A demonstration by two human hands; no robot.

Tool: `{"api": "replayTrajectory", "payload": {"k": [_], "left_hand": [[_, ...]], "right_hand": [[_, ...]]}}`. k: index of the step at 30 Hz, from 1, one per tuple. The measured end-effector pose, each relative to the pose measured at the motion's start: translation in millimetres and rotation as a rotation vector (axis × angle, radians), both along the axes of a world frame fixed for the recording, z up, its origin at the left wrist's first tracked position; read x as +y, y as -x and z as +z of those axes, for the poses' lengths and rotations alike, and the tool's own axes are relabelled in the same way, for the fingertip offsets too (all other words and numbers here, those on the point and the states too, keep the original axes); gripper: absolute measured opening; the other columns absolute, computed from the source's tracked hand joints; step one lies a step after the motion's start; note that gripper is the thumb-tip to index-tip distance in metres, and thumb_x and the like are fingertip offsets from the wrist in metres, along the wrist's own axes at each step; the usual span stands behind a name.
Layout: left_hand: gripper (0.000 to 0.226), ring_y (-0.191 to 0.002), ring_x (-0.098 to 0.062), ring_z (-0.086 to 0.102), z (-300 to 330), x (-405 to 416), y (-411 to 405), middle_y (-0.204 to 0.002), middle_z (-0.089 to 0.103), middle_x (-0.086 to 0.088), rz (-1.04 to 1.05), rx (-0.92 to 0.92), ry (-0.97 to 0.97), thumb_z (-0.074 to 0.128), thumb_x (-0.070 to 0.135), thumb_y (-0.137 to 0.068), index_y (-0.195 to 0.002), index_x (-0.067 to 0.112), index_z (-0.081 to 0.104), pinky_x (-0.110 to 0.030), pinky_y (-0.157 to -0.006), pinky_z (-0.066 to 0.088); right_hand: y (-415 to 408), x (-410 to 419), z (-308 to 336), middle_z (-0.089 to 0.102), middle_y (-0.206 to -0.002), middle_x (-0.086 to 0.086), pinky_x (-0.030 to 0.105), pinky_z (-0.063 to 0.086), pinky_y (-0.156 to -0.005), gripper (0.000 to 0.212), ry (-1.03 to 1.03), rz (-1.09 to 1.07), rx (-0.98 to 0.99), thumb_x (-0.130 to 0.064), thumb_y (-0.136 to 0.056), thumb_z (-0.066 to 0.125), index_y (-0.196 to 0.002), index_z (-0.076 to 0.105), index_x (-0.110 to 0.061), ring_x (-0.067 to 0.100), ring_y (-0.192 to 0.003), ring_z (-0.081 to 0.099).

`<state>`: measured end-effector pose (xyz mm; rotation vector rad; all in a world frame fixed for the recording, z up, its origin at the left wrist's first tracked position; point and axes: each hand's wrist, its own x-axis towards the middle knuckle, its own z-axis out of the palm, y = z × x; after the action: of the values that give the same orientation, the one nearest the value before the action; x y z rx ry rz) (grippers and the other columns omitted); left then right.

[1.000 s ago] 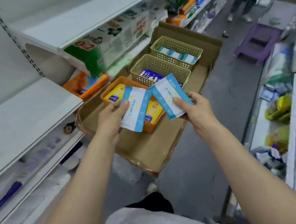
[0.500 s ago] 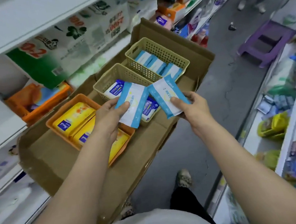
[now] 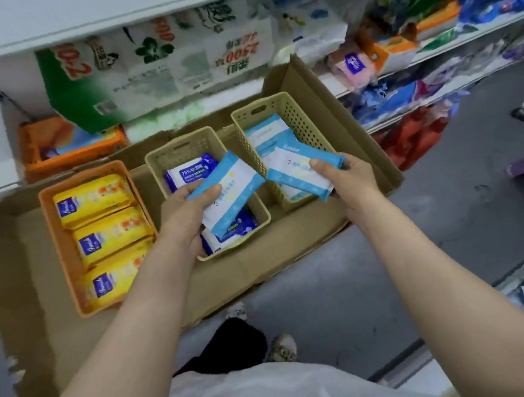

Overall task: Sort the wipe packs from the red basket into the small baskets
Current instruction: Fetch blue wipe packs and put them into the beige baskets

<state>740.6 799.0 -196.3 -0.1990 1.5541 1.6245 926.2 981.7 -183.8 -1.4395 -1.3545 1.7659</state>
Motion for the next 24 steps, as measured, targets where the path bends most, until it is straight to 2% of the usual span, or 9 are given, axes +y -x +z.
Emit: {"api": "replayTrajectory", "payload": {"k": [4,7,11,15,19,22,24], "left_hand": [[0.049,-0.086,-0.024,0.075,-12.2,27.0,20.9,-0.101,0.076,-0.009,0.088,-0.036,0.013,0.085,0.01,-0.072,-0.115,0.017,0.064,-0.044,-0.076,0.06],[0.04,-0.083,-0.02,0.075,-19.8,59.0,34.8,-0.098,0.076,-0.007,0.081,-0.027,0.034,0.085,0.012,-0.073,-0.104,0.022,0.064,-0.04,-0.072,0.062],[0.034,-0.078,-0.016,0.075,-27.7,93.3,45.4,-0.095,0.076,-0.005,0.092,-0.013,0.066,0.085,0.011,-0.074,-0.098,0.021,0.063,-0.031,-0.064,0.061],[0.033,-0.075,-0.014,0.074,-33.9,108.5,58.7,-0.097,0.075,-0.005,0.075,-0.017,0.11,0.084,0.011,-0.075,-0.098,0.021,0.064,-0.027,-0.058,0.058],[0.035,-0.072,-0.012,0.074,-42.7,112.6,69.3,-0.099,0.075,-0.007,0.085,-0.029,0.154,0.083,0.009,-0.075,-0.104,0.016,0.066,-0.025,-0.056,0.057],[0.046,-0.076,-0.014,0.073,-48.5,112.8,69.4,-0.103,0.074,-0.009,0.099,-0.03,0.202,0.084,0.01,-0.074,-0.116,0.01,0.065,-0.027,-0.061,0.059],[0.046,-0.078,-0.014,0.074,-50.6,114.5,66.6,-0.102,0.074,-0.007,0.121,-0.047,0.242,0.085,0.012,-0.073,-0.114,0.013,0.065,-0.028,-0.062,0.06]], "right_hand": [[34.8,46.6,-10.2,0.077,-0.089,0.007,0.033,0.061,-0.066,0.02,0.007,0.083,-0.027,-0.02,-0.08,0.082,-0.095,0.07,-0.013,0.02,-0.081,0.075],[57.5,80.3,-22.9,0.077,-0.088,0.005,0.033,0.061,-0.062,0.022,-0.012,0.121,-0.126,-0.024,-0.077,0.084,-0.091,0.069,-0.016,0.018,-0.076,0.075],[83.3,125.7,-42.7,0.075,-0.088,-0.001,0.036,0.062,-0.07,0.027,-0.099,0.187,-0.306,-0.032,-0.074,0.087,-0.087,0.066,-0.019,0.015,-0.078,0.074],[113.7,165.1,-64.5,0.073,-0.097,0.0,0.037,0.06,-0.08,0.035,-0.203,0.297,-0.433,-0.036,-0.073,0.086,-0.094,0.066,-0.016,0.015,-0.086,0.071],[151.1,189.2,-84.3,0.072,-0.102,-0.001,0.031,0.057,-0.081,0.038,-0.253,0.471,-0.49,-0.037,-0.074,0.085,-0.102,0.067,-0.018,0.013,-0.09,0.068],[175.2,195.8,-98.6,0.068,-0.092,-0.011,0.023,0.053,-0.074,0.03,-0.309,0.654,-0.495,-0.036,-0.077,0.083,-0.099,0.067,-0.023,0.01,-0.088,0.066],[185.1,198.2,-108.4,0.066,-0.089,-0.014,0.02,0.049,-0.072,0.024,-0.337,0.756,-0.486,-0.032,-0.08,0.081,-0.096,0.065,-0.025,0.011,-0.09,0.066]]}}
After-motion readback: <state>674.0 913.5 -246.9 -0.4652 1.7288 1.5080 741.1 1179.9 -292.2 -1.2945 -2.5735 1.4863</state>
